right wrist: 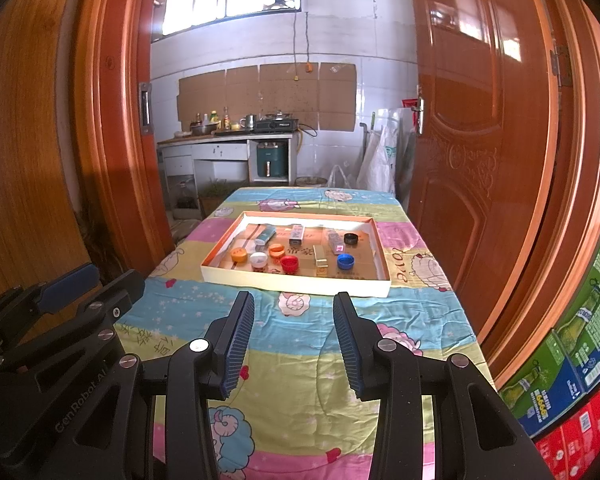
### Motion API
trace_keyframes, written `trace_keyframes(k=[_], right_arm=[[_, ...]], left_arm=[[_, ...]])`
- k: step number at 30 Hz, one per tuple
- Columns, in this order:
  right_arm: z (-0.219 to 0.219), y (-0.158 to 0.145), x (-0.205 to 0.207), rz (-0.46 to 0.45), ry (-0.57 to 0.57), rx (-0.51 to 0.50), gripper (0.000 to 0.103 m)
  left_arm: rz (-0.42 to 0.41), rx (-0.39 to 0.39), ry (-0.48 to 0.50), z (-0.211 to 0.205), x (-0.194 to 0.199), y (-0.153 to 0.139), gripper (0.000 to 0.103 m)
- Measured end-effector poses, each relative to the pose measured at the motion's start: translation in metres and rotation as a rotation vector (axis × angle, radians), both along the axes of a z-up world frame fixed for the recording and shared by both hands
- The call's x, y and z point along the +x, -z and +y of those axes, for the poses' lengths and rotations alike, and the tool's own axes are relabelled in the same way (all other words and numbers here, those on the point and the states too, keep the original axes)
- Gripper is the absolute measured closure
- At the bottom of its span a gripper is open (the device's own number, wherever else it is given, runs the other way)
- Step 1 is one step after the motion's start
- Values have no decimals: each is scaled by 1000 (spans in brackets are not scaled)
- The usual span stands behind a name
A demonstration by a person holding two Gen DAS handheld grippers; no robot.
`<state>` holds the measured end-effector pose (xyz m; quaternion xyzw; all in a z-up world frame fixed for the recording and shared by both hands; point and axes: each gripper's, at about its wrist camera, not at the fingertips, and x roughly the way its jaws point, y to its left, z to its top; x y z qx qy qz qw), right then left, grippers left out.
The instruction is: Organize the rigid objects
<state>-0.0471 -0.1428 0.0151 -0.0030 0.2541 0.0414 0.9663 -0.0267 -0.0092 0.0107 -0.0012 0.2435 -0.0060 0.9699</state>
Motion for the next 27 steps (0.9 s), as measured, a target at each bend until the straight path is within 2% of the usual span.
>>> trace_keyframes(k=[27], right_arm=[[1,1,0,-1,0,-1,60]], left_arm=[[1,-3,0,0,-1,2,62]])
